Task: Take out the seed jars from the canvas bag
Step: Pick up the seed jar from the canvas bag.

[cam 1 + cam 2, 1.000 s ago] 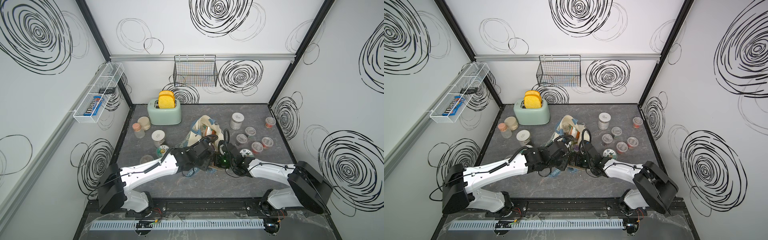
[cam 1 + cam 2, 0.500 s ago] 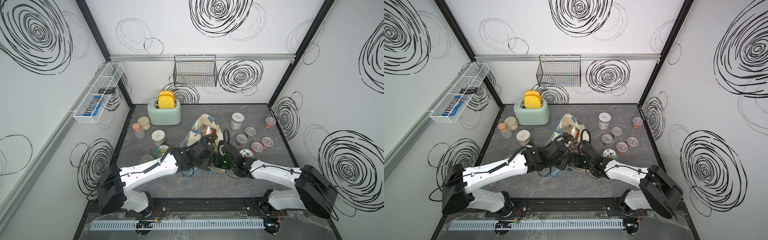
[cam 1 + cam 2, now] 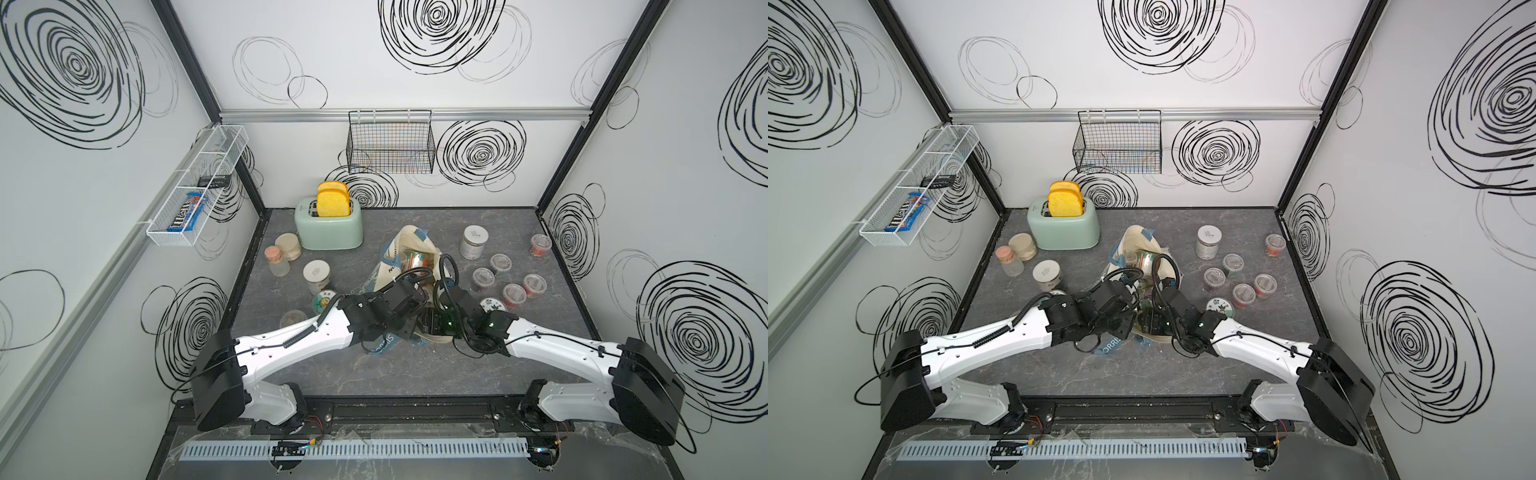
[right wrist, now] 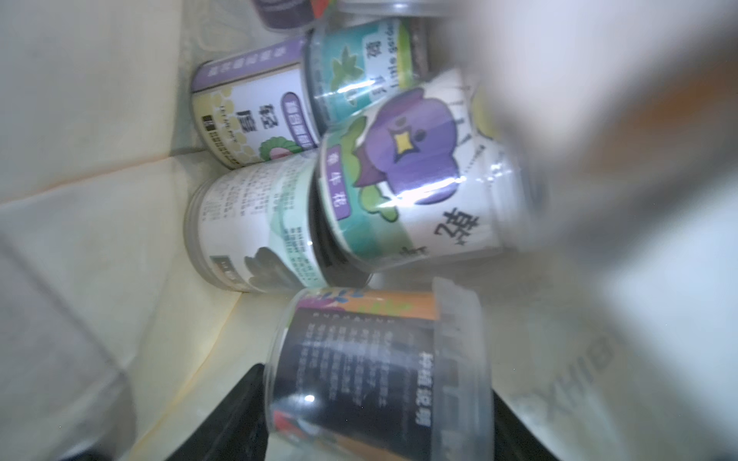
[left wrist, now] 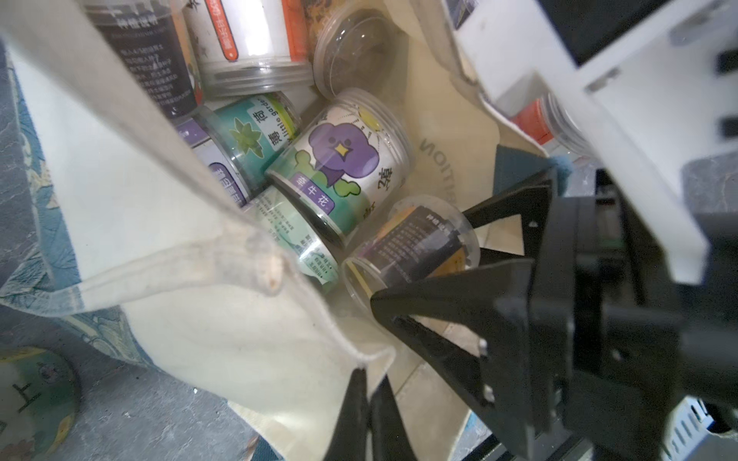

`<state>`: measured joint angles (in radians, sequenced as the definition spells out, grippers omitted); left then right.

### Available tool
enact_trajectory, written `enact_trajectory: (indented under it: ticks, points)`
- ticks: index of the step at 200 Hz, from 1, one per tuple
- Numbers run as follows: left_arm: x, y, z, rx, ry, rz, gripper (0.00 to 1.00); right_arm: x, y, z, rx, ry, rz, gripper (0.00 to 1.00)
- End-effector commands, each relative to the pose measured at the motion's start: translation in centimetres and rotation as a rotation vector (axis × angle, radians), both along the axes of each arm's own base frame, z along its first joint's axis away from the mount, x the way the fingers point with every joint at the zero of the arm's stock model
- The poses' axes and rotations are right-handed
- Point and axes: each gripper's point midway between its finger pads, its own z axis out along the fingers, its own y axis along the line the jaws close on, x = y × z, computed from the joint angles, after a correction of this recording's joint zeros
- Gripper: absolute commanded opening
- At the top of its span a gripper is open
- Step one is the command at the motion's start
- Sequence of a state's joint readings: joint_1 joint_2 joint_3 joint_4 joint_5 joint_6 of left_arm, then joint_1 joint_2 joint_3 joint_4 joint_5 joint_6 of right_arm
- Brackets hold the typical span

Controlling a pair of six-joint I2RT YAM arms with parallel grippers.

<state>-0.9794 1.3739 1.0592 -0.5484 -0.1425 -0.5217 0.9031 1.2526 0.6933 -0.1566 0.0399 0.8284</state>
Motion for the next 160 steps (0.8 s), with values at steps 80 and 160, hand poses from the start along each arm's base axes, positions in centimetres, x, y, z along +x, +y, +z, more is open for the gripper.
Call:
enact_trajectory:
  ticks: [80, 160]
  points:
    - [4.1, 1.3, 1.1, -0.101, 0.005, 0.036, 0.05, -2.1, -7.2, 7.5, -0.301, -0.183, -0.111, 0.67]
    - [8.9, 4.6, 3.3, -0.149, -0.048, 0.122, 0.05, -7.6, -15.5, 2.4, -0.564, 0.076, -0.314, 0.68]
